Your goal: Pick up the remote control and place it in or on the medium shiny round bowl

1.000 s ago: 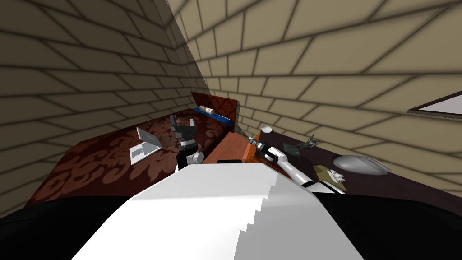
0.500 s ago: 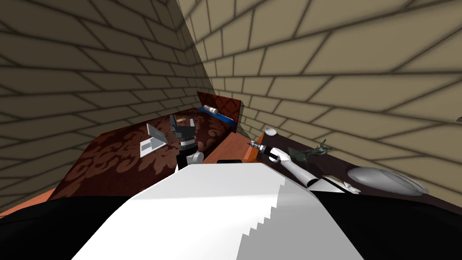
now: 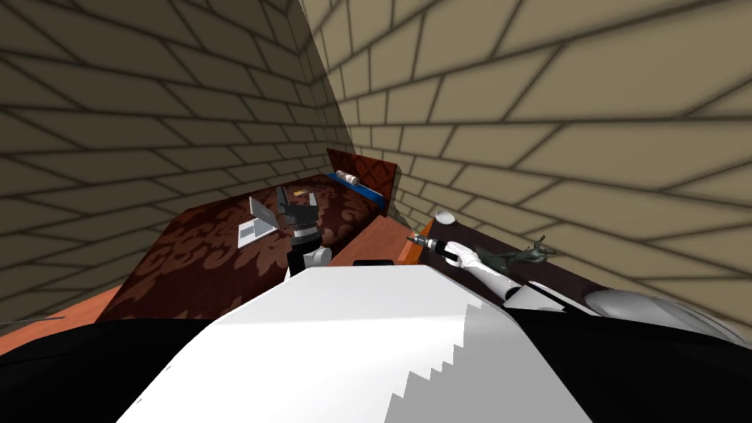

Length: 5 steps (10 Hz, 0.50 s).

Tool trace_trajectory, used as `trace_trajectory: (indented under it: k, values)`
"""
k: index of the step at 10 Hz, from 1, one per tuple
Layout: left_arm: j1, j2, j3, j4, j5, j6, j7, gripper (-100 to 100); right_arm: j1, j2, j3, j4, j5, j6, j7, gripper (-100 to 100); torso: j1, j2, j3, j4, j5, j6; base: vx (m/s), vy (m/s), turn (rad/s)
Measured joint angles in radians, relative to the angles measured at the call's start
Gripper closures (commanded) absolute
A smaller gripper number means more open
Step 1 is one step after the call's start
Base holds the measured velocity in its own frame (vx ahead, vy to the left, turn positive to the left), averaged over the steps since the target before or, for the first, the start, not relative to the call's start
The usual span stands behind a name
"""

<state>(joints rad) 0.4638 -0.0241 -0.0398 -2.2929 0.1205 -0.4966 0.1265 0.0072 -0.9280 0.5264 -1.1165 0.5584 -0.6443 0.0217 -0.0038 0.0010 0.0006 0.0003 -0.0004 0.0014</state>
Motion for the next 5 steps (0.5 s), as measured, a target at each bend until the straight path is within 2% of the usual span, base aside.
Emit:
trace_trajectory:
  k: [3, 5]
  values:
    - [0.000, 0.000, 0.000, 0.000, 0.000, 0.000, 0.000, 0, -0.013, -0.033, 0.066, 0.066, 0.039, 0.022, 0.012, -100, 0.000, 0.001, 0.000, 0.000, 0.000, 0.000, -0.001, -0.060, 0.144]
    - [0.000, 0.000, 0.000, 0.000, 0.000, 0.000, 0.000, 0, -0.020, -0.055, 0.106, 0.125, 0.061, 0.012, 0.034, -100, -0.001, 0.001, 0.000, 0.000, -0.001, 0.001, 0.005, -0.066, 0.105]
